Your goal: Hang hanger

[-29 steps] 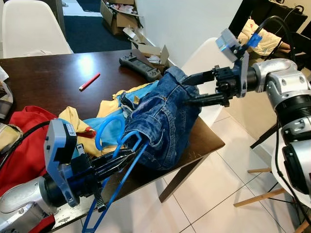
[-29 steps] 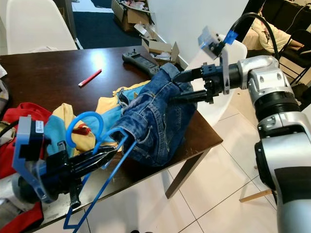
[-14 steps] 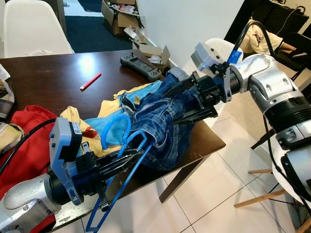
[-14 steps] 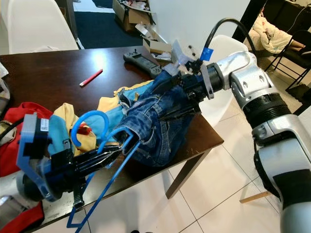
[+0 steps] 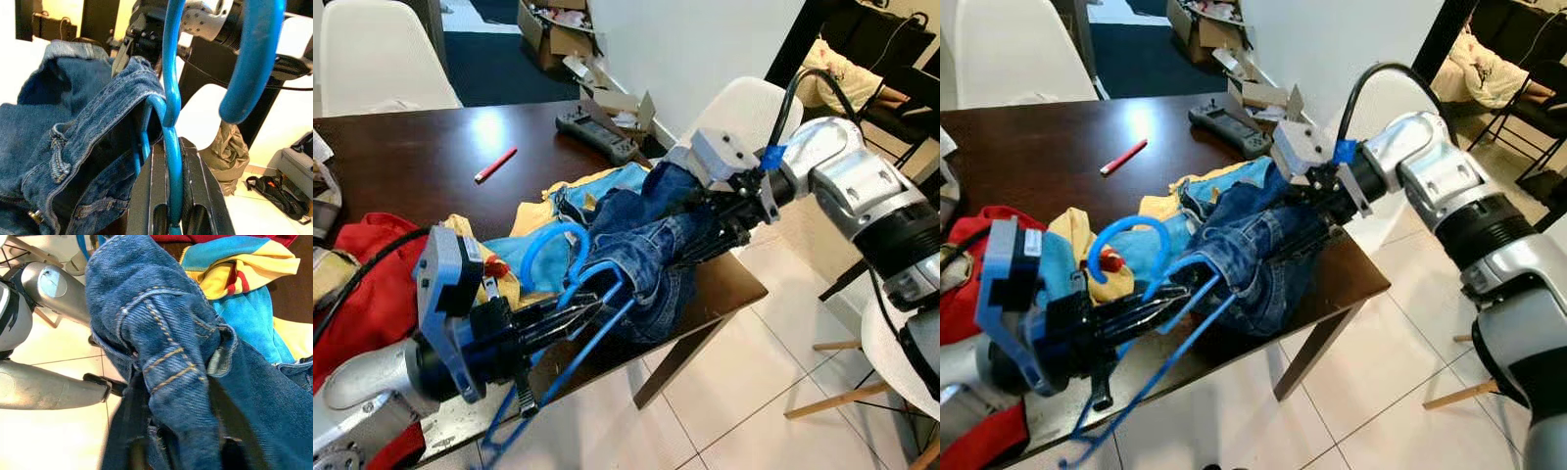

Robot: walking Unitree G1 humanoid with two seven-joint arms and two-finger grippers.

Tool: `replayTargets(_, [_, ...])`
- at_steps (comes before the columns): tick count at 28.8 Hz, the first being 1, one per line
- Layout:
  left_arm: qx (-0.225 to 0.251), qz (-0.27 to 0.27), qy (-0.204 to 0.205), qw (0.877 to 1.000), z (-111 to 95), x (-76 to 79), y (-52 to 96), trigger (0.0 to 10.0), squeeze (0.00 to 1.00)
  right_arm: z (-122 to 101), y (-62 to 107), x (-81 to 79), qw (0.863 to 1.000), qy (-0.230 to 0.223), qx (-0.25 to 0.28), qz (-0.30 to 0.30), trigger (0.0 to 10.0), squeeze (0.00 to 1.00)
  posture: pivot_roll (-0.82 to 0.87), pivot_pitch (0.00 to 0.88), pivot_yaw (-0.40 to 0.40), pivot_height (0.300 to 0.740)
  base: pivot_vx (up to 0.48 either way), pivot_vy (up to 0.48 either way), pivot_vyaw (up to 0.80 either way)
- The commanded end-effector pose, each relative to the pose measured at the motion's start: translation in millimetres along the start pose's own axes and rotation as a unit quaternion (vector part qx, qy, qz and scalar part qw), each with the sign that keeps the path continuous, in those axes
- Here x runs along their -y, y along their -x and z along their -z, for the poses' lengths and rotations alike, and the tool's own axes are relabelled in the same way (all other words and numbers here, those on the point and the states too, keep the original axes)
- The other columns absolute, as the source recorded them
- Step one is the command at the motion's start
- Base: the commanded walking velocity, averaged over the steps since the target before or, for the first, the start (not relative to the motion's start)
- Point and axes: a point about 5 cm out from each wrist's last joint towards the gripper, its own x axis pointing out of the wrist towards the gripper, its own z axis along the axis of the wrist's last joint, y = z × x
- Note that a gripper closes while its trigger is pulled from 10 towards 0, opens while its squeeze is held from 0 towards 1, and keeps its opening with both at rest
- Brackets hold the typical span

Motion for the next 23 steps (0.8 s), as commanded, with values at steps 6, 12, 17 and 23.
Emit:
replayTargets(6, [0.019, 0.023, -0.021, 0.999, -10.9, 6.5, -4.7, 10.0, 0.0, 0.9, -5.3, 0.3, 1.0, 0.006, 0.013, -0.009, 0.0, 0.0, 0.13, 0.088, -0.224, 0.74, 0.0, 0.0, 0.0])
replayTargets(12, [0.031, -0.018, -0.045, 0.998, -16.4, -5.1, -5.9, 10.0, 0.55, -5.0, 1.0, 6.5, 0.998, 0.0, 0.062, 0.016, 0.0, 0.0, 0.13, 0.089, -0.22, 0.74, 0.0, 0.0, 0.0])
replayTargets(17, [0.043, -0.032, -0.05, 0.997, -21.5, -9.9, -6.0, 10.0, 1.0, -3.8, 4.1, 7.2, 0.997, -0.004, 0.07, 0.025, 0.0, 0.0, 0.13, 0.09, -0.217, 0.74, 0.0, 0.0, 0.0])
replayTargets(23, [0.046, -0.029, -0.052, 0.997, -25.8, -10.1, -3.8, 10.0, 1.0, -2.1, 11.5, 8.7, 0.996, -0.009, 0.081, 0.045, 0.0, 0.0, 0.13, 0.091, -0.214, 0.74, 0.0, 0.0, 0.0])
